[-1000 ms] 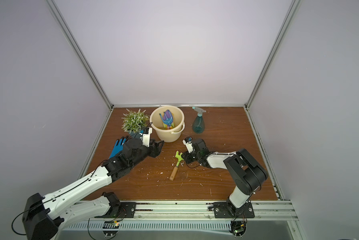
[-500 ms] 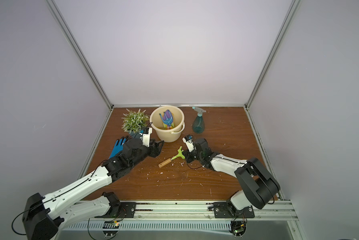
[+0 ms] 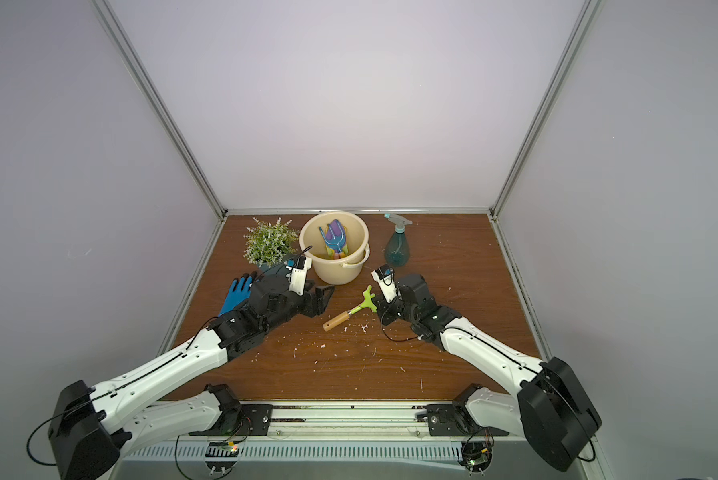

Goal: Organize the gardening tools
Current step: Pick up the gardening tool from the center of the board.

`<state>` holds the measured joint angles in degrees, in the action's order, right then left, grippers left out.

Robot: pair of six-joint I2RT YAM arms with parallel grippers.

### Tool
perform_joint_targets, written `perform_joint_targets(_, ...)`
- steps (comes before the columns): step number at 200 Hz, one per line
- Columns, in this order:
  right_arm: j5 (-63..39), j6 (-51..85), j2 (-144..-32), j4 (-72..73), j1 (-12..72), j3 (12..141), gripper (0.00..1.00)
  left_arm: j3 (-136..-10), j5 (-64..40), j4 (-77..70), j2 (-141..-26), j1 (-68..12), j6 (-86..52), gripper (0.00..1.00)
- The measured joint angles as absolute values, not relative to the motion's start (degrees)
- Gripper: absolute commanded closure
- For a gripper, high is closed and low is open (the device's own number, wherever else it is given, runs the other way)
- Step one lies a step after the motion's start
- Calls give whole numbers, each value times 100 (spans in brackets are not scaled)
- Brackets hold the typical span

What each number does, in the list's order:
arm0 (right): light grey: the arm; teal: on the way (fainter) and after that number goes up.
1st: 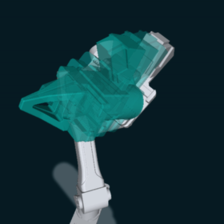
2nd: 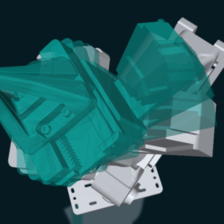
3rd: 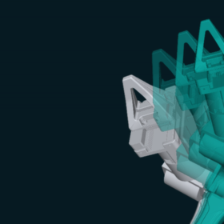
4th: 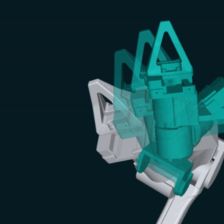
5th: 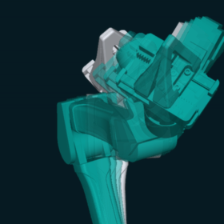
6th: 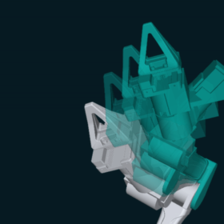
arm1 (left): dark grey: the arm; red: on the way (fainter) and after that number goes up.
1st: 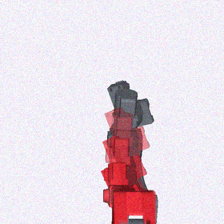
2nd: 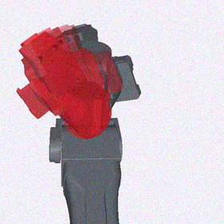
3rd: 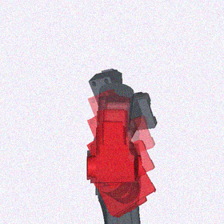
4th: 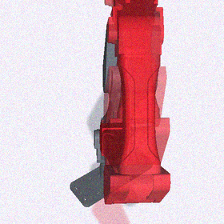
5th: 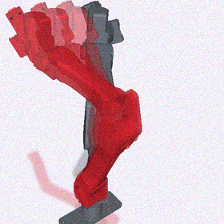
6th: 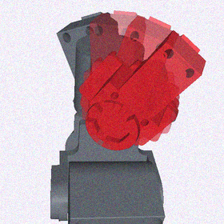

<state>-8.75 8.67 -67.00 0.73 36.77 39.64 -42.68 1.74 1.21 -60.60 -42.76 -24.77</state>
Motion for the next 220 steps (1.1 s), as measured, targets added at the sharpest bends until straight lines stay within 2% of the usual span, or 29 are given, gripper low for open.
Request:
perform_joint_targets(42, -464, 563, -6305, -764, 3793, 4689, 100, -4722, -355, 395, -6272, -4276, -2058, 29)
perform_joint_targets(93, 377, -117, -6447, -1824, 4327, 5607, 100, -5299, -980, 790, -6711, -4327, -1516, 40)
perform_joint_targets(148, 770, -611, -6493, -2296, 4451, 6077, 100, -5570, -1170, 1144, -7205, -4746, -1177, 35)
perform_joint_targets(220, 718, -685, -6418, -2390, 4495, 6086, 100, -5590, -1007, 1151, -7437, -4982, -1149, 39)
